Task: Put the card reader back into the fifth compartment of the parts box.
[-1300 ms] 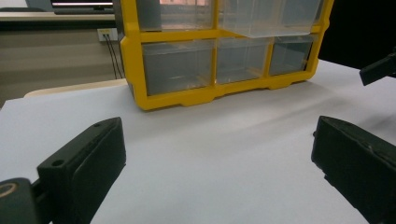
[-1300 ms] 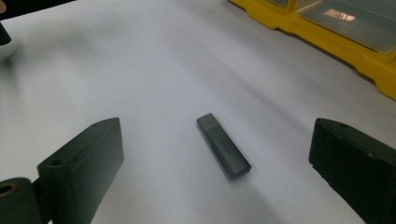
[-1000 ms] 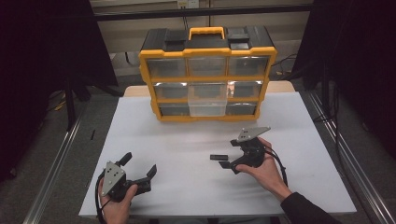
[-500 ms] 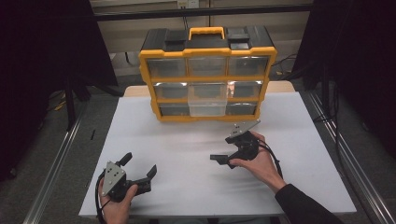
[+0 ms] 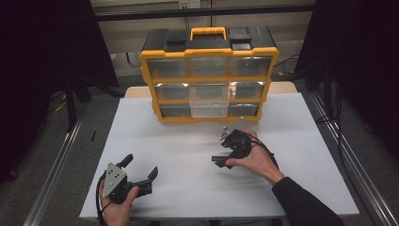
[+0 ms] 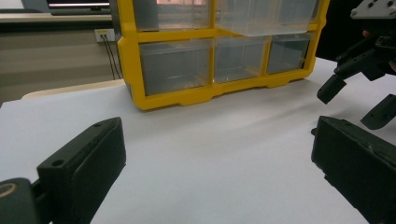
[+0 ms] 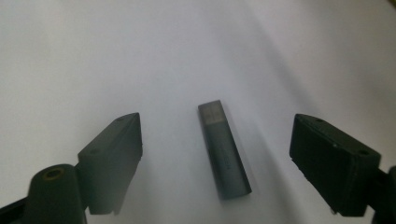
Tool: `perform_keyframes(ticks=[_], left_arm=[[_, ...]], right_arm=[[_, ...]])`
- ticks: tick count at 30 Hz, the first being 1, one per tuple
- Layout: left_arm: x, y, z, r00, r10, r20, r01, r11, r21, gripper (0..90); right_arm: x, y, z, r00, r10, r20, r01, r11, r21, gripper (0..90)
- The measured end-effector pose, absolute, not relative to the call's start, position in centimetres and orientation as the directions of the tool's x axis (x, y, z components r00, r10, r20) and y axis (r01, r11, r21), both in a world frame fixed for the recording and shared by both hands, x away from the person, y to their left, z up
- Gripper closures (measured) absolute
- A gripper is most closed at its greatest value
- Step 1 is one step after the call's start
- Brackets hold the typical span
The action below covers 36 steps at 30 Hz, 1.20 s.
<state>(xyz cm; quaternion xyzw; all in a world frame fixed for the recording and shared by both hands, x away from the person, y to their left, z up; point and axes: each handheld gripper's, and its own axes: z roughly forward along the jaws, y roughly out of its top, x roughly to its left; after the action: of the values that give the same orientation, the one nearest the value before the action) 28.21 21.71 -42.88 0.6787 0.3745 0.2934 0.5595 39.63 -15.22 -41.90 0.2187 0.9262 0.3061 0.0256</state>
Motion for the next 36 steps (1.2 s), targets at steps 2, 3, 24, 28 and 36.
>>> perform_keyframes(ticks=[2,3,24,28,36], left_arm=[[28.2,21.7,-42.9,0.548,0.836,-0.02,0.18,-0.095,0.979,3.0],[28.2,21.7,-42.9,0.547,0.837,-0.018,0.18,-0.097,0.979,3.0],[28.2,21.8,-42.9,0.551,0.835,-0.015,0.18,-0.101,0.978,3.0],[28.2,21.7,-42.9,0.552,0.834,-0.009,0.179,-0.108,0.978,3.0],[28.2,21.8,-42.8,0.553,0.833,-0.007,0.179,-0.111,0.978,3.0]], right_arm=[[39.8,-15.2,-41.9,-0.904,0.418,0.091,0.392,0.724,0.567,21.1],[40.1,-15.1,-41.9,-0.904,0.416,0.097,0.395,0.73,0.558,25.4],[41.0,-14.5,-43.0,-0.927,0.365,0.082,0.364,0.832,0.418,57.4],[41.0,-14.3,-42.9,-0.931,0.359,0.065,0.353,0.842,0.408,59.3],[40.9,-14.2,-42.9,-0.932,0.359,0.051,0.349,0.848,0.398,67.8]])
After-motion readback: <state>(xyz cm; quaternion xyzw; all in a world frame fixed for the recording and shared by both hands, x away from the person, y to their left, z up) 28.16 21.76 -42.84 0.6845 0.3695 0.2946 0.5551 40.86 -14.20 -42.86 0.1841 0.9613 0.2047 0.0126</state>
